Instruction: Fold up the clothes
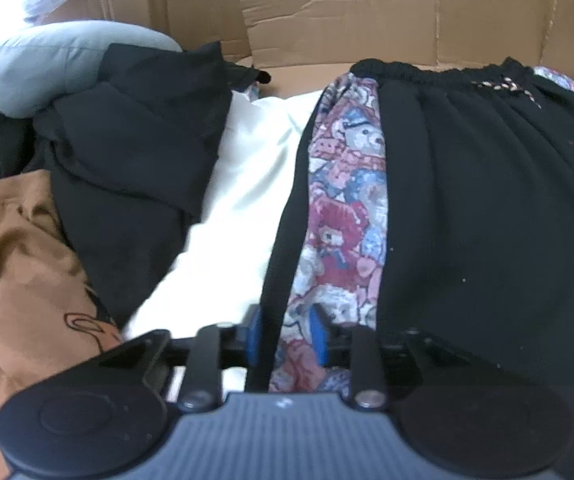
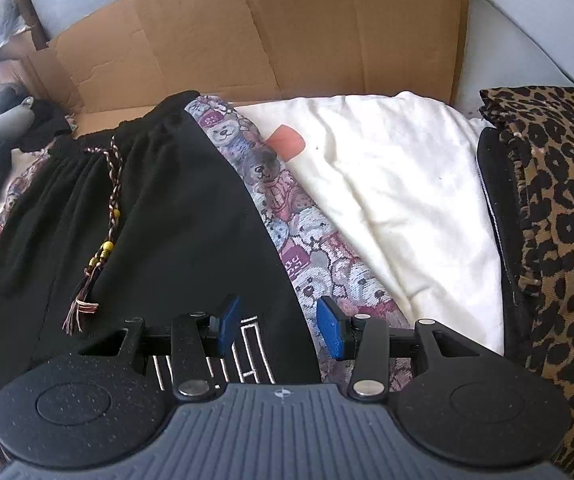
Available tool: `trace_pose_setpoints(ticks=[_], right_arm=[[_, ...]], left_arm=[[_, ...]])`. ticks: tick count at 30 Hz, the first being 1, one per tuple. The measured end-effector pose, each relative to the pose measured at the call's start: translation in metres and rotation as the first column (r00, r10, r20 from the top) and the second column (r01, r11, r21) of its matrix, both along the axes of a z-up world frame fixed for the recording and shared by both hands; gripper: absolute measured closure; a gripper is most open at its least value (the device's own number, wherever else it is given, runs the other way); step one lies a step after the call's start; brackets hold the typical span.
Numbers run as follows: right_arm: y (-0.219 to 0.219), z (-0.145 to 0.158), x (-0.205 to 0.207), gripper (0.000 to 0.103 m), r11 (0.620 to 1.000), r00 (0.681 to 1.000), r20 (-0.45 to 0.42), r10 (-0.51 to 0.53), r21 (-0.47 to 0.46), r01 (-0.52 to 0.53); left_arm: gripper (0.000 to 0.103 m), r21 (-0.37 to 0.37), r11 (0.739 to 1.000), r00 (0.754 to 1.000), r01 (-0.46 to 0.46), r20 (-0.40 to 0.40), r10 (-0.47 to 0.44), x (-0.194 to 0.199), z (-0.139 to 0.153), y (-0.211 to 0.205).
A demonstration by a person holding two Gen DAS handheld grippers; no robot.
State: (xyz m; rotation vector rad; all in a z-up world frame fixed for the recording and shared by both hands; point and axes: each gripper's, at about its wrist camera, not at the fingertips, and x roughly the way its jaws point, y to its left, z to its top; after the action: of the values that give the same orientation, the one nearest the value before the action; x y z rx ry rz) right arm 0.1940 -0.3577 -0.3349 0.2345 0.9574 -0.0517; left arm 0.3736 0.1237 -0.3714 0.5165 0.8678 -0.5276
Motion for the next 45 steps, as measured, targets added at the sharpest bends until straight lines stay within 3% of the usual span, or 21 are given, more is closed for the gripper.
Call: trace_pose_setpoints(ticks=[3, 7, 11, 25, 32, 35, 38, 43, 45], right_arm=[[0.001, -0.003, -0.002, 0.054, 1.0, 1.0, -0.005, 0.003, 0.002, -0.003], [0.002, -0.008, -0.005, 0.054, 1.0, 1.0, -0.013, 0.003, 0.008, -0.003], [0.004, -0.009, -0.007, 0.054, 1.0, 1.0, -0.011, 0.007, 0.007, -0.007], [-0.007, -0.005, -0.005, 0.054, 1.0, 1.0, 0.014, -0.014, -0.006, 0.014], [-0.01, -0.005, 0.001, 0.054, 1.0, 1.0, 0.021, -0.013, -0.025, 0.013], [-0.013, -0.007, 0.007, 0.054, 0.999, 1.0, 0.025, -0.017, -0.034, 0.018], [-0.013, -0.008, 0.012, 0.054, 0.999, 1.0, 0.029, -0.011, -0.039, 0.012], [-0.01, -0.008, 0.017, 0.054, 0.999, 0.999, 0.036, -0.002, -0.041, 0.004], [-0.009, -0.008, 0.018, 0.054, 0.999, 0.999, 0.04, 0.004, -0.041, -0.003]], left_arm=[[0.072, 0.009, 1.0, 1.0, 0.002, 0.002, -0.002, 0.0, -0.004, -0.003], [0.093, 0.036, 0.999, 0.999, 0.028, 0.02, -0.029, -0.004, -0.005, -0.007], [0.098, 0.076, 0.996, 0.998, 0.043, 0.046, -0.046, -0.009, -0.003, -0.012], [0.099, 0.088, 0.995, 0.996, -0.049, 0.079, 0.042, -0.005, 0.02, 0.002], [0.097, 0.183, 0.982, 0.989, -0.047, 0.149, 0.02, -0.014, 0.017, -0.01], [0.101, 0.202, 0.974, 0.985, -0.107, 0.157, 0.076, -0.008, 0.02, -0.007], [0.1, 0.122, 0.985, 0.988, -0.123, 0.11, 0.11, -0.002, 0.03, 0.003], [0.094, 0.095, 0.995, 0.992, -0.032, 0.128, 0.02, -0.009, 0.038, -0.01], [0.087, 0.086, 0.996, 0.993, -0.001, 0.118, -0.009, -0.009, 0.035, -0.018]])
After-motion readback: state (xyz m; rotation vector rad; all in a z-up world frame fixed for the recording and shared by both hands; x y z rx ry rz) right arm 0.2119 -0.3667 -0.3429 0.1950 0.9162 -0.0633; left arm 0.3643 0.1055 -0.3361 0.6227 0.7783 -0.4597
